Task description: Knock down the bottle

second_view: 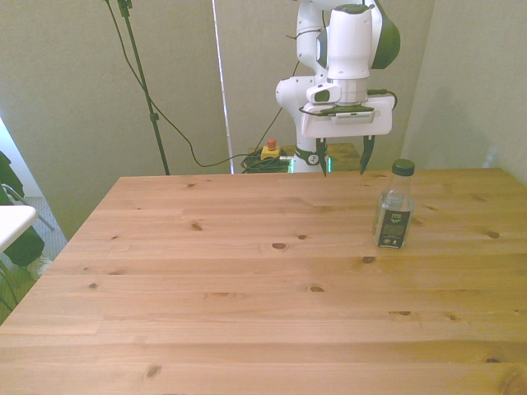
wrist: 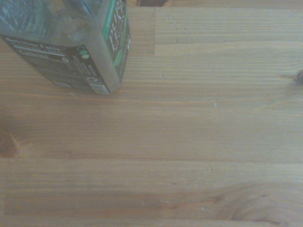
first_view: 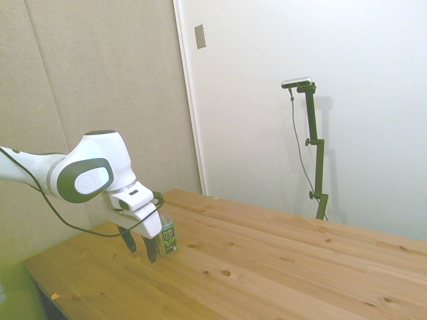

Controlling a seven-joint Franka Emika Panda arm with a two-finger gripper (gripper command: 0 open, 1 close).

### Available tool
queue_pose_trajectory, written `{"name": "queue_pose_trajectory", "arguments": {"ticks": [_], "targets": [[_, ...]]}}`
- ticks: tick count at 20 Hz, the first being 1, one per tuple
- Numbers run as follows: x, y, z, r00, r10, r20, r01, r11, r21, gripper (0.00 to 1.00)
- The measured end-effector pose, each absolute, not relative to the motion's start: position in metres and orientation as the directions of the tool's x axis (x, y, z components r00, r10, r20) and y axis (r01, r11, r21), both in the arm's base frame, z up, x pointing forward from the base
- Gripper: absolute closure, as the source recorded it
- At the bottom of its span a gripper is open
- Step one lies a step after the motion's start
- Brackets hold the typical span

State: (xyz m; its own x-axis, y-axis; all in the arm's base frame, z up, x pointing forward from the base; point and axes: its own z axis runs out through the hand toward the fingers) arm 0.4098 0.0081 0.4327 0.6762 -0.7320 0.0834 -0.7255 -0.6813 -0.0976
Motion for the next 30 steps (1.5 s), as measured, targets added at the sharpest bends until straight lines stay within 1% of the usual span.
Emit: {"name": "queue_pose_trajectory", "arguments": {"ticks": [1, 2, 4, 7, 10, 14, 21, 30], "targets": [[0.410, 0.008, 0.432, 0.676, -0.732, 0.083, -0.726, -0.681, -0.097, 0.00], [0.409, 0.008, 0.430, 0.677, -0.732, 0.079, -0.726, -0.681, -0.092, 1.00], [0.408, 0.018, 0.430, 0.677, -0.732, 0.076, -0.727, -0.681, -0.087, 1.00], [0.407, 0.054, 0.435, 0.669, -0.739, 0.084, -0.733, -0.674, -0.089, 1.00], [0.407, 0.083, 0.451, 0.649, -0.755, 0.088, -0.751, -0.655, -0.086, 1.00], [0.415, 0.103, 0.473, 0.618, -0.782, 0.080, -0.778, -0.623, -0.082, 1.00], [0.446, 0.120, 0.499, 0.588, -0.803, 0.098, -0.800, -0.595, -0.076, 1.00], [0.495, 0.112, 0.497, 0.534, -0.835, 0.133, -0.836, -0.545, -0.061, 1.00]]}}
